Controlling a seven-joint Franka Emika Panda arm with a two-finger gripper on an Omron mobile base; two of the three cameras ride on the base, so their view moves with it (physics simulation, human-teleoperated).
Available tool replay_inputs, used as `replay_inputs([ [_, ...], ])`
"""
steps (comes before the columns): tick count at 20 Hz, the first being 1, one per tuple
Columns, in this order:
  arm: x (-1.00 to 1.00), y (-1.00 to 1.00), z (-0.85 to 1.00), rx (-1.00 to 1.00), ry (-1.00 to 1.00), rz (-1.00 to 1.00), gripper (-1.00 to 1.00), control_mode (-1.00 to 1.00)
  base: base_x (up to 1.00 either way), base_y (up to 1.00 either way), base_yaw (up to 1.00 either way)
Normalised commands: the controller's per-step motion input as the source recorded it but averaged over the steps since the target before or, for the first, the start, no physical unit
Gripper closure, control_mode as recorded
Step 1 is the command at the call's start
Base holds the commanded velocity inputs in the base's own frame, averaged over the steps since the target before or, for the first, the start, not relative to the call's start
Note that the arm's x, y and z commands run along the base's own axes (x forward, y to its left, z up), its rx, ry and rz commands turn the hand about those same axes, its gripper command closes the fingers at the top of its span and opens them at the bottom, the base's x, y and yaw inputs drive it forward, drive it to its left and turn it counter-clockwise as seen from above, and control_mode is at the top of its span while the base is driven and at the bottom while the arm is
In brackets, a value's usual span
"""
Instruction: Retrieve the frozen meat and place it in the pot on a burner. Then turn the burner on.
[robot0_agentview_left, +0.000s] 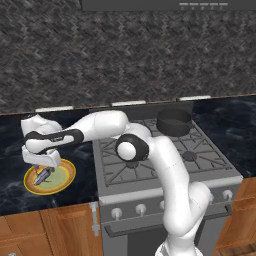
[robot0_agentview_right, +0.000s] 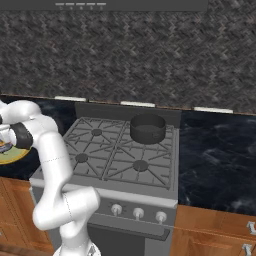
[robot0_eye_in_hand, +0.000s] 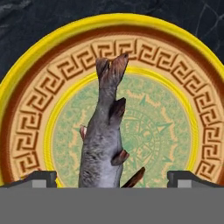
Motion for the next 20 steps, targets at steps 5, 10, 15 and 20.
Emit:
replay_inputs([
  [5,-0.14,-0.01,-0.09,0.00,0.00,-0.01,-1.00,-1.00,0.00,0.00,0.00],
  [10,0.00,0.00,0.00,0.00,0.00,0.00,-1.00,-1.00,0.00,0.00,0.00],
  [15,0.00,0.00,0.00,0.00,0.00,0.00,-1.00,-1.00,0.00,0.00,0.00],
  [20,0.10,0.00,0.00,0.00,0.00,0.00,-1.00,-1.00,0.00,0.00,0.00],
])
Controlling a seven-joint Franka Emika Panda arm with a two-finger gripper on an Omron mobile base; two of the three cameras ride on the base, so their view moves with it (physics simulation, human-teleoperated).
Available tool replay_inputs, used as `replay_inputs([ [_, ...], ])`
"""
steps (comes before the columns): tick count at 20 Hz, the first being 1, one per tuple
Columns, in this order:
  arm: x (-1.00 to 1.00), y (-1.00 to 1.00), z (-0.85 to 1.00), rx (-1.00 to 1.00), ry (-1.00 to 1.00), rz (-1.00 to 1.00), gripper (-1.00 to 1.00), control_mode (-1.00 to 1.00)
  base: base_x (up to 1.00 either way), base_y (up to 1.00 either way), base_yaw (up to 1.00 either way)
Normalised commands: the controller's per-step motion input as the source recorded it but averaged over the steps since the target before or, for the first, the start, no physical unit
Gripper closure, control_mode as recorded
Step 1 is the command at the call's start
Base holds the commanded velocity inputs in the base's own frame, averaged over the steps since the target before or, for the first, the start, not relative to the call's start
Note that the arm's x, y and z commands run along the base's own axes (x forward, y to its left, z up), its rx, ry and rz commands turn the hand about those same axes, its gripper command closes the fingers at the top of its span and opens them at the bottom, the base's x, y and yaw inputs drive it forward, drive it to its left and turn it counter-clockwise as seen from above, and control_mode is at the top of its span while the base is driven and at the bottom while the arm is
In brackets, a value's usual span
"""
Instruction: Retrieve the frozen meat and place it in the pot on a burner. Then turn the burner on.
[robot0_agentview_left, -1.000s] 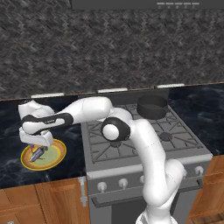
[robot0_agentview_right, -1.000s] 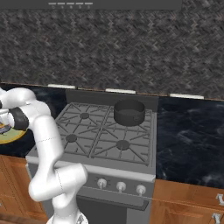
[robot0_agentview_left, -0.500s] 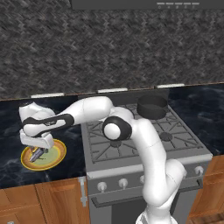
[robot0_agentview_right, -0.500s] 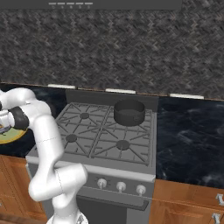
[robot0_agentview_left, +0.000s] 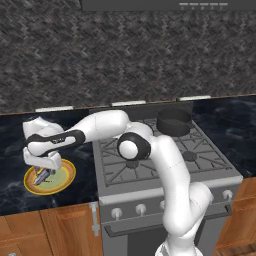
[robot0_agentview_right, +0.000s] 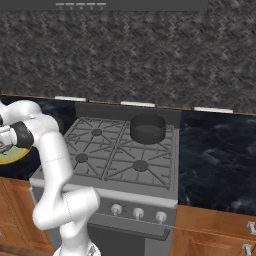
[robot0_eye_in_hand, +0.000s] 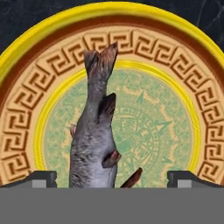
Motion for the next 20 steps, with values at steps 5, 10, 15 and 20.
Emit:
replay_inputs([
  [5,0.23,0.00,0.00,0.00,0.00,0.00,-1.00,-1.00,0.00,0.00,0.00],
  [10,0.21,0.00,-0.02,0.00,0.00,0.00,-1.00,-1.00,0.00,0.00,0.00],
  [15,0.08,0.00,-0.09,0.00,0.00,0.00,-1.00,-1.00,0.00,0.00,0.00],
  [20,0.00,0.00,-0.22,0.00,0.00,0.00,-1.00,-1.00,0.00,0.00,0.00],
])
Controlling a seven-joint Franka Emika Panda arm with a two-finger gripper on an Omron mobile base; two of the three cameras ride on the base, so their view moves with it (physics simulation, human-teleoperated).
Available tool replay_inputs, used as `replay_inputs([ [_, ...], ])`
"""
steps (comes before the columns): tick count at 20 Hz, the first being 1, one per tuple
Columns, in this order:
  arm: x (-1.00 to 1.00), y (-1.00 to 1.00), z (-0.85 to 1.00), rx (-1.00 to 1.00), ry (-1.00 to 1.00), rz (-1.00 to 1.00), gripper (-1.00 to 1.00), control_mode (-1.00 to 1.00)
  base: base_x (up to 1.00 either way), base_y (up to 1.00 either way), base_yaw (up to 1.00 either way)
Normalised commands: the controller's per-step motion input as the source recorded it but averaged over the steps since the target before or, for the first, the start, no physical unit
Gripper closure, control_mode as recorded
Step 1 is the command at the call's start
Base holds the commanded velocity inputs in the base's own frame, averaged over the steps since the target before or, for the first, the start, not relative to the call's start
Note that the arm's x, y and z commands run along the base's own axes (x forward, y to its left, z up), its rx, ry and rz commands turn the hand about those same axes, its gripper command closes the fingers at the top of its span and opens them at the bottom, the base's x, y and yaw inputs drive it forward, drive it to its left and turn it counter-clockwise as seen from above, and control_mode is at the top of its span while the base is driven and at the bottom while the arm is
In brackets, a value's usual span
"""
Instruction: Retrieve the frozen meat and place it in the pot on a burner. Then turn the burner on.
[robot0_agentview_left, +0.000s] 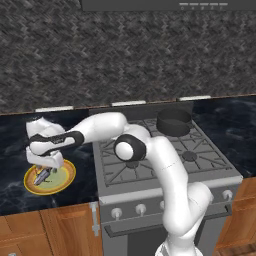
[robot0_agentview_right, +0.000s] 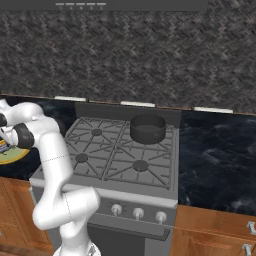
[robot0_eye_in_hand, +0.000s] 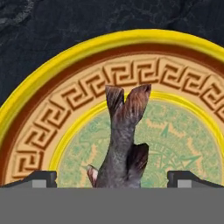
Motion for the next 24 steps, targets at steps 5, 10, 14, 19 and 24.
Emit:
replay_inputs([
  [5,0.00,0.00,-0.22,0.00,0.00,0.00,-1.00,-1.00,0.00,0.00,0.00],
  [10,0.00,0.00,-0.02,0.00,0.00,0.00,1.00,-1.00,0.00,0.00,0.00],
  [14,0.00,0.00,0.00,0.00,0.00,0.00,1.00,-1.00,0.00,0.00,0.00],
  [19,0.00,0.00,0.00,0.00,0.00,-0.01,1.00,-1.00,0.00,0.00,0.00],
  [24,0.00,0.00,0.00,0.00,0.00,0.00,1.00,-1.00,0.00,0.00,0.00],
])
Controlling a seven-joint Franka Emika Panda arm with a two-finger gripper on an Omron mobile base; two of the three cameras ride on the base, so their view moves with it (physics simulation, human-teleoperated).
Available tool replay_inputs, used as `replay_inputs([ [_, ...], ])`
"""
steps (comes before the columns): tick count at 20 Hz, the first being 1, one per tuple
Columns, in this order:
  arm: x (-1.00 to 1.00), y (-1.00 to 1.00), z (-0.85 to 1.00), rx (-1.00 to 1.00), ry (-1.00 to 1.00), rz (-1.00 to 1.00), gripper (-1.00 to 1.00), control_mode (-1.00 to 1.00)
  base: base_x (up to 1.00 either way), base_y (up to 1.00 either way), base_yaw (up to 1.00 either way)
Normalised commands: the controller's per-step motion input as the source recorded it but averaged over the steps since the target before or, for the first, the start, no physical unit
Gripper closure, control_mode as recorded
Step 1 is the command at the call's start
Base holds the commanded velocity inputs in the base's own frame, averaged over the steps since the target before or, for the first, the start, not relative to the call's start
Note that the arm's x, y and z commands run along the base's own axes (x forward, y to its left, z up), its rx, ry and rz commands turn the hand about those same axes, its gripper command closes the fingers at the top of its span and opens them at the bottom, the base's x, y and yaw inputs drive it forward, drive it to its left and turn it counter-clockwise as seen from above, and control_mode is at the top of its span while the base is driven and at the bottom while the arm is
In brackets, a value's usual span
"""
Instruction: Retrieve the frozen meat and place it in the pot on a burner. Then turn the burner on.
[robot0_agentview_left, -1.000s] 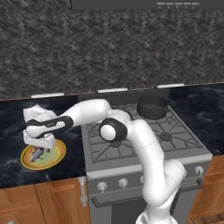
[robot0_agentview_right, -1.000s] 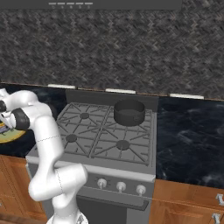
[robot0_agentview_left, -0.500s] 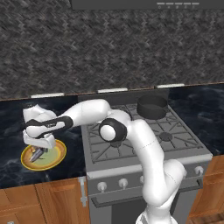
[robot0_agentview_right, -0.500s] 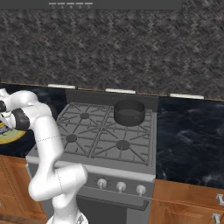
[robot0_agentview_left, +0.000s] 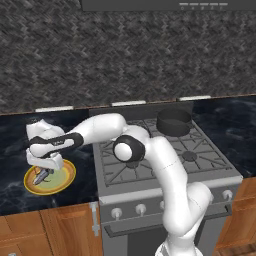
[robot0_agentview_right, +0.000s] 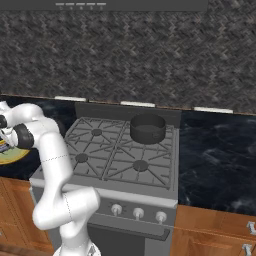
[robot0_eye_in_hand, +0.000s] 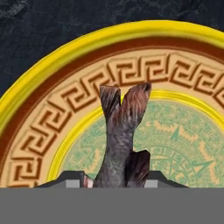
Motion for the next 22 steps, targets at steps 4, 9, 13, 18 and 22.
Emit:
replay_inputs([
  [4,-0.27,-0.49,0.12,0.08,-0.02,-0.13,1.00,-1.00,0.00,0.00,0.00],
  [9,-0.42,-0.83,0.14,0.19,-0.04,-0.09,1.00,-1.00,0.00,0.00,0.00],
  [13,-0.33,-1.00,0.25,0.16,-0.12,-0.01,1.00,-1.00,0.00,0.00,0.00],
  [18,-0.19,-0.97,0.52,0.05,-0.16,0.00,1.00,-1.00,0.00,0.00,0.00],
  [22,-0.12,-0.76,0.94,0.03,-0.14,0.00,1.00,-1.00,0.00,0.00,0.00],
])
